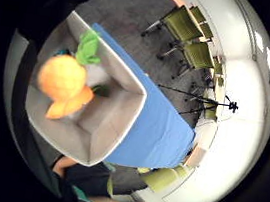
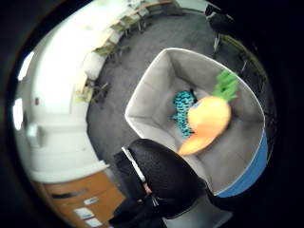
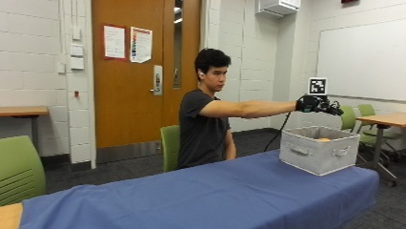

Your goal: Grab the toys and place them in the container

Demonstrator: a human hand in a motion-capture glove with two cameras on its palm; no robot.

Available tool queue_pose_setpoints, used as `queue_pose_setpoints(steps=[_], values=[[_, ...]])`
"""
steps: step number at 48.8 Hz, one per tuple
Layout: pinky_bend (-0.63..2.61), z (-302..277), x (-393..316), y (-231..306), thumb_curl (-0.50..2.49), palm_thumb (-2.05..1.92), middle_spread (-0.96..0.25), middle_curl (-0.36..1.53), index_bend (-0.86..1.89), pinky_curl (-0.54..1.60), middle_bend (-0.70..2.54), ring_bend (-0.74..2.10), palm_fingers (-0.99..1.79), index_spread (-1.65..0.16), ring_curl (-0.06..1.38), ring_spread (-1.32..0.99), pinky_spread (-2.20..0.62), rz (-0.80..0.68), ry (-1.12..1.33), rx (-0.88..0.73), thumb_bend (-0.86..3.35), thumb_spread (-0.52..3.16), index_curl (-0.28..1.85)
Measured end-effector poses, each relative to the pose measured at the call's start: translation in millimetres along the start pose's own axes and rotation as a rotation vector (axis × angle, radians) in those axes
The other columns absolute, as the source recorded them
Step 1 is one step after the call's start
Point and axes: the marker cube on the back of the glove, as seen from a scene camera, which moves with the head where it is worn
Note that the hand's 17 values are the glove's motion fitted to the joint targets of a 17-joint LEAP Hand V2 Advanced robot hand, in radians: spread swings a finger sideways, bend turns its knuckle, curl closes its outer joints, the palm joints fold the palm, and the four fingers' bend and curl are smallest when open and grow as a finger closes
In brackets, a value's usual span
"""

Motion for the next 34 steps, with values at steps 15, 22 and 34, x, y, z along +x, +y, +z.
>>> queue_pose_setpoints(steps=[15,22,34], values=[[0.85,0,90,50,0.45,-0.18,-0.15,0.47,0.12,0.37,0.39,0.55,-0.11,-0.27,0.29,-0.27,-0.15,0.082,0.021,0.029,-0.13,1.02,0.65],[0.84,-4,126,83,0.35,-0.18,-0.13,0.45,0.11,0.37,0.34,0.49,-0.11,-0.24,0.27,-0.27,-0.15,0.048,-0.038,0.077,-0.13,1.04,0.58],[0.79,12,218,141,0.23,-0.17,-0.12,0.44,0.13,0.35,0.29,0.43,-0.08,-0.22,0.27,-0.28,-0.14,0.296,0.019,0.055,-0.12,1.06,0.49]])
